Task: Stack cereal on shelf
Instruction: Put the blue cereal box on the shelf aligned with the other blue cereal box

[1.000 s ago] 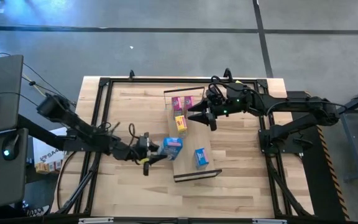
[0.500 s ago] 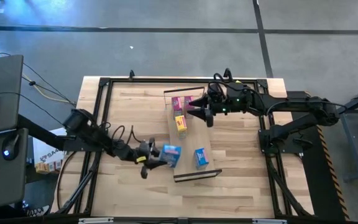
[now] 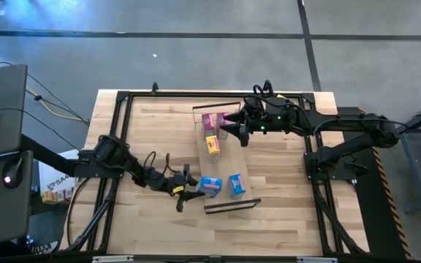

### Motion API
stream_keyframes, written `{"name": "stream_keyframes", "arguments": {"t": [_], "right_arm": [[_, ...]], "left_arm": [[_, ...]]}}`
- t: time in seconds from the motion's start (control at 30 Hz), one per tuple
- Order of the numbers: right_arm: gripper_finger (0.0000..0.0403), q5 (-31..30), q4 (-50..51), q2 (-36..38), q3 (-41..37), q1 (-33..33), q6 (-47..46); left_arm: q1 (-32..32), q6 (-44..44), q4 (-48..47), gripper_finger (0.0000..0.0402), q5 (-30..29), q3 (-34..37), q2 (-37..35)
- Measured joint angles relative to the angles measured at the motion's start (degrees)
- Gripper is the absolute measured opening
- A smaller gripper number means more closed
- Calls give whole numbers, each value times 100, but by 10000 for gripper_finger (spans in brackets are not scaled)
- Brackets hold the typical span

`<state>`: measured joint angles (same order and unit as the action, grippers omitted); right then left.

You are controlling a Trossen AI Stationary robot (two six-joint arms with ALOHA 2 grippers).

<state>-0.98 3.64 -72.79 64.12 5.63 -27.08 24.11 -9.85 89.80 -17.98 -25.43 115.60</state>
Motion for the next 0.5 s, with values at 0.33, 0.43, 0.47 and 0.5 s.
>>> {"name": "stream_keyframes", "arguments": {"t": [0.33, 0.43, 0.47, 0.5], "right_arm": [[229, 0, 66, 0, 0, -2, 10], [229, 2, 56, 0, 0, -2, 10], [229, 2, 66, 0, 0, -2, 10], [229, 2, 55, 0, 0, -2, 10]], "left_arm": [[-122, 5, -11, 136, 41, -326, 452], [-124, -33, -5, 136, 91, -469, 636], [-124, -32, -4, 136, 136, -485, 681], [-125, -32, -4, 136, 163, -502, 692]]}}
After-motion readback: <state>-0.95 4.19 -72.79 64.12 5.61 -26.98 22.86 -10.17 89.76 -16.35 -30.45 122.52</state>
